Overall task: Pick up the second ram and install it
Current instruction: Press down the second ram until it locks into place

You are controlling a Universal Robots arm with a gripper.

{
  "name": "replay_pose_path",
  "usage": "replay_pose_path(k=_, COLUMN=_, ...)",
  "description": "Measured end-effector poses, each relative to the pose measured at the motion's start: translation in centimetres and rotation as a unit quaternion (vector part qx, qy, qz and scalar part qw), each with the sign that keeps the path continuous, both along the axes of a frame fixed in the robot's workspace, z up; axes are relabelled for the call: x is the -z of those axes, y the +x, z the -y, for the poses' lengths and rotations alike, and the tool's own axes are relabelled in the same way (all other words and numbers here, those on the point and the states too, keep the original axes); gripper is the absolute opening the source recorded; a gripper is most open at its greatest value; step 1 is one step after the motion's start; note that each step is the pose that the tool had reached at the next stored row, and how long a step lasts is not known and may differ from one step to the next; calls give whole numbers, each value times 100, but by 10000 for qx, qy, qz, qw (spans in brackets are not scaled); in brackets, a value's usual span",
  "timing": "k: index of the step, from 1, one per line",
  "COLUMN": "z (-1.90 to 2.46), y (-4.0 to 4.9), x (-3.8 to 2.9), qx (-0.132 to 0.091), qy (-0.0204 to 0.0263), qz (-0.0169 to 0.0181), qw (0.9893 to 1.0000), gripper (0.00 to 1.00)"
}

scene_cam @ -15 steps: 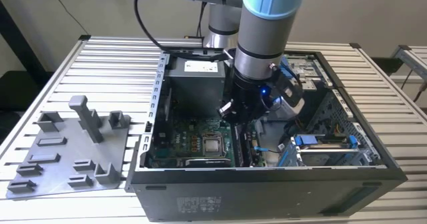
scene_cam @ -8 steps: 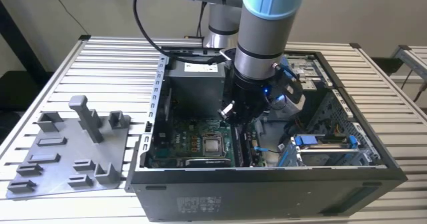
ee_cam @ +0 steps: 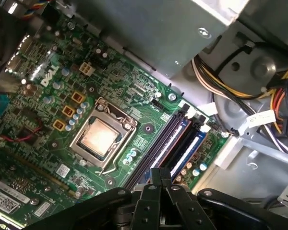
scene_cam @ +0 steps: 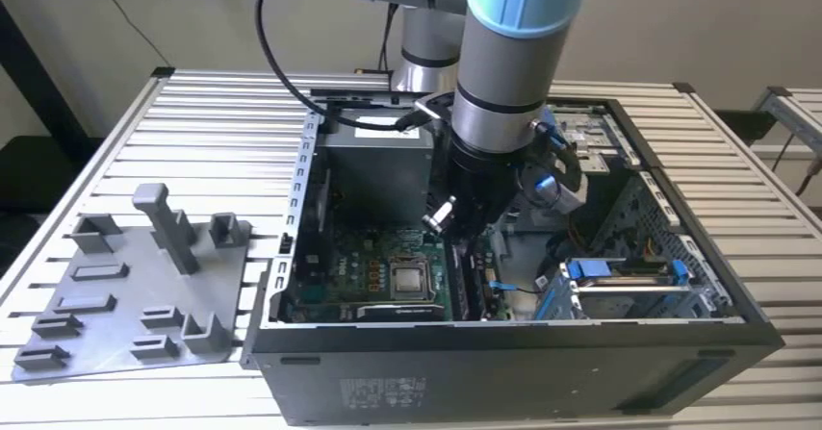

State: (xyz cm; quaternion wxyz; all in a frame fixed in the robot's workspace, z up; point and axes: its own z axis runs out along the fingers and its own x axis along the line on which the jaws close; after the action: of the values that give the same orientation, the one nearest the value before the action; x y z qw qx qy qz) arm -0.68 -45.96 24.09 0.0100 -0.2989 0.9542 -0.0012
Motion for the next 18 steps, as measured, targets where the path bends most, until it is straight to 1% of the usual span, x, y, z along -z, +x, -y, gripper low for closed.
replay_pose_path(k=2, z=0, y=0, x=0, qx=-155, qy=0, qz=0, qw=9999, gripper=11)
replay_pose_path(k=5, z=0, y=0, x=0, qx=-332, qy=2, qz=0, qw=9995, gripper=11)
replay_pose_path(k=9, z=0, y=0, x=0, qx=-563, qy=8, qz=0, qw=9984, gripper=11)
replay_pose_path(k=12, z=0, y=-1, x=0, qx=-739, qy=8, qz=0, qw=9973, gripper=11)
replay_pose_path(k=18, z=0, y=-3, x=0, qx=-1069, qy=8, qz=0, qw=9943, gripper=11)
